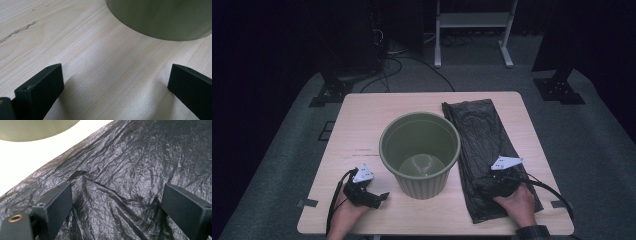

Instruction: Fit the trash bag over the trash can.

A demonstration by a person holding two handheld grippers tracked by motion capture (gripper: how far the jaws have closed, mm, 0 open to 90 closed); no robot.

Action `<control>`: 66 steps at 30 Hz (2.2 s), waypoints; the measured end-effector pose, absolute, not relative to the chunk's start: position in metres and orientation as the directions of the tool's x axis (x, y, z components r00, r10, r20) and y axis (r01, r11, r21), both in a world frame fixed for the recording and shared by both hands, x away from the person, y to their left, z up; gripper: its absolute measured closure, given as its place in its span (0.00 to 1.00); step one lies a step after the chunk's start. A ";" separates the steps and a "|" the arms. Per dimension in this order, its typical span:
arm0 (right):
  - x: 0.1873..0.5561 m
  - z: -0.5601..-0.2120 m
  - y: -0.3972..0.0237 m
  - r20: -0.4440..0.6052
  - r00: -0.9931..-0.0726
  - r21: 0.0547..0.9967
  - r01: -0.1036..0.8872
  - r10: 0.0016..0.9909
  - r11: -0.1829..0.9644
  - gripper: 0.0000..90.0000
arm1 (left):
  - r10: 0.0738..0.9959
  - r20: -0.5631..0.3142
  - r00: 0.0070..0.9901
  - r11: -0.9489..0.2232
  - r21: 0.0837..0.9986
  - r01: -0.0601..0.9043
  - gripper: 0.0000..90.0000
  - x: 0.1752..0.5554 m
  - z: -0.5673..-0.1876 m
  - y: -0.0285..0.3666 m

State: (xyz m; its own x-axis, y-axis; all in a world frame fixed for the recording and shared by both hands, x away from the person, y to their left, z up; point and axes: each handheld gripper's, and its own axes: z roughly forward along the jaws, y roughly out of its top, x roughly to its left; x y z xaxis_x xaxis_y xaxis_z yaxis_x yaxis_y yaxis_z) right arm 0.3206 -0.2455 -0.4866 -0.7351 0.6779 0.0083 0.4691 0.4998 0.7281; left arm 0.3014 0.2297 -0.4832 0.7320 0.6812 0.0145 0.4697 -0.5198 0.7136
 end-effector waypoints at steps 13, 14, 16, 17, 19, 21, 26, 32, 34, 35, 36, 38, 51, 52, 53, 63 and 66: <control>0.285 -0.487 -0.258 0.012 -0.773 0.728 0.442 0.634 0.525 0.09 | 0.681 0.015 0.732 -0.520 0.713 0.470 0.00 0.301 -0.483 0.230; 0.282 -0.487 -0.259 0.011 -0.777 0.728 0.438 0.629 0.527 0.09 | 0.681 0.015 0.732 -0.520 0.713 0.470 0.00 0.301 -0.483 0.230; 0.277 -0.487 -0.262 0.013 -0.782 0.727 0.436 0.624 0.531 0.10 | 0.681 0.014 0.732 -0.520 0.713 0.470 0.00 0.301 -0.483 0.230; 0.277 -0.487 -0.262 0.013 -0.782 0.727 0.436 0.624 0.531 0.10 | 0.681 0.014 0.732 -0.519 0.714 0.470 0.00 0.301 -0.483 0.230; 0.277 -0.485 -0.263 0.014 -0.792 0.729 0.426 0.610 0.536 0.17 | 0.681 0.014 0.732 -0.520 0.713 0.470 0.00 0.301 -0.483 0.230; 0.279 -0.480 -0.264 0.011 -0.791 0.734 0.422 0.612 0.532 0.17 | 0.681 0.014 0.732 -0.520 0.713 0.470 0.00 0.301 -0.483 0.230; 0.289 -0.462 -0.269 0.012 -0.760 0.753 0.434 0.650 0.494 0.17 | 0.681 0.014 0.732 -0.520 0.713 0.470 0.00 0.301 -0.483 0.230; 0.307 -0.450 -0.280 -0.005 -0.715 0.753 0.458 0.699 0.473 0.17 | 0.681 0.014 0.732 -0.520 0.713 0.470 0.00 0.301 -0.483 0.230; 0.314 -0.447 -0.283 -0.007 -0.702 0.758 0.461 0.712 0.461 0.17 | 0.681 0.014 0.732 -0.520 0.713 0.470 0.00 0.301 -0.483 0.230; 0.318 -0.446 -0.285 -0.008 -0.696 0.759 0.463 0.718 0.457 0.17 | 0.681 0.014 0.732 -0.520 0.713 0.470 0.00 0.301 -0.483 0.230; 0.321 -0.445 -0.287 -0.014 -0.687 0.759 0.465 0.726 0.455 0.17 | 0.681 0.014 0.732 -0.520 0.713 0.470 0.00 0.301 -0.483 0.230; 0.330 -0.445 -0.292 -0.031 -0.665 0.750 0.478 0.746 0.457 0.17 | 0.681 0.014 0.732 -0.520 0.713 0.470 0.00 0.301 -0.483 0.230; 0.372 -0.464 -0.323 -0.009 -0.566 0.723 0.566 0.825 0.396 0.13 | 0.681 0.014 0.732 -0.520 0.713 0.470 0.00 0.301 -0.483 0.230; 0.375 -0.465 -0.324 -0.010 -0.555 0.717 0.576 0.832 0.393 0.13 | 0.681 0.014 0.732 -0.520 0.713 0.470 0.00 0.301 -0.483 0.230; 0.377 -0.466 -0.326 -0.006 -0.554 0.713 0.581 0.833 0.392 0.13 | 0.681 0.014 0.732 -0.520 0.713 0.470 0.00 0.301 -0.483 0.230; 0.390 -0.480 -0.323 0.026 -0.557 0.678 0.620 0.830 0.395 0.08 | 0.679 0.015 0.734 -0.522 0.713 0.468 0.00 0.301 -0.483 0.230; 0.389 -0.481 -0.321 0.030 -0.562 0.681 0.617 0.826 0.395 0.07 | 0.677 0.015 0.735 -0.523 0.713 0.467 0.00 0.301 -0.483 0.230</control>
State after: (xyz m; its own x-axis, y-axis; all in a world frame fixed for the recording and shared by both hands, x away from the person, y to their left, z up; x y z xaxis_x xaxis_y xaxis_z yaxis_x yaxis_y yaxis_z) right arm 0.3887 -0.3209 -0.4808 -0.5622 0.8265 0.0301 0.6170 0.3949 0.6808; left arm 0.3014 0.2297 -0.4830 0.7354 0.6775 0.0154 0.4673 -0.5234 0.7126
